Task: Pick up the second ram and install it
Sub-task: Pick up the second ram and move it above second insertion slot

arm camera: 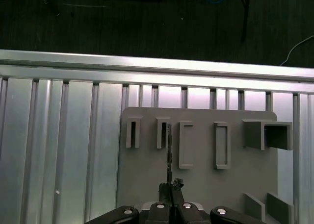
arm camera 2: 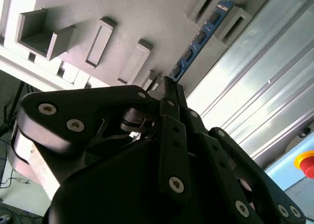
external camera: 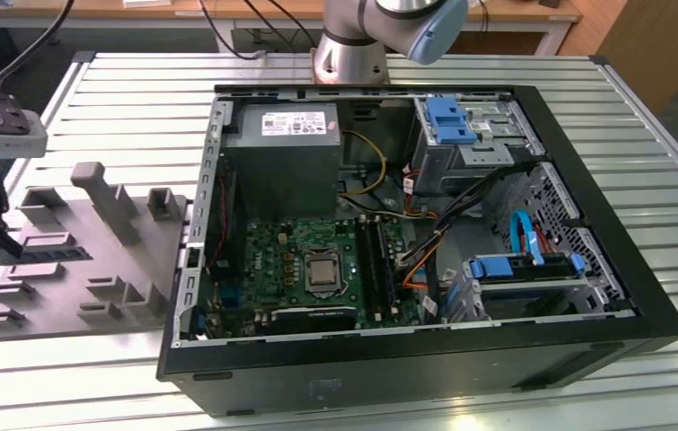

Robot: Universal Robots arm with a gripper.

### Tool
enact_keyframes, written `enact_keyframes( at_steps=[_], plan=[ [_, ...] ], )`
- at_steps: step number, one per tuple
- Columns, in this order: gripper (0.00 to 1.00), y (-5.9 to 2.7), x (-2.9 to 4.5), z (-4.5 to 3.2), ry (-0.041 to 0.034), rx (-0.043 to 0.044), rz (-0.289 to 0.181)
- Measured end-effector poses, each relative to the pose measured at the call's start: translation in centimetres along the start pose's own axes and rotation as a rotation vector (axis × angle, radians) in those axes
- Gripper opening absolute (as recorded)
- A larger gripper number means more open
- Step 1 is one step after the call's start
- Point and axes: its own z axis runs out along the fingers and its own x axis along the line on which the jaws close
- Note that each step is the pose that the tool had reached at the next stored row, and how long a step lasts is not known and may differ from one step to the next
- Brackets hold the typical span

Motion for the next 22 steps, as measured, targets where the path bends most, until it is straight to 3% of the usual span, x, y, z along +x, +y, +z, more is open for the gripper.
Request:
enact_keyframes(
  at_steps=[11, 22],
  plan=[
    [0.13, 0.15, -0.17, -2.95, -0.0001, 0.0001, 0.000],
    [0.13, 0.33, -0.37, -6.47, 0.0000, 0.0000, 0.000]
  ],
)
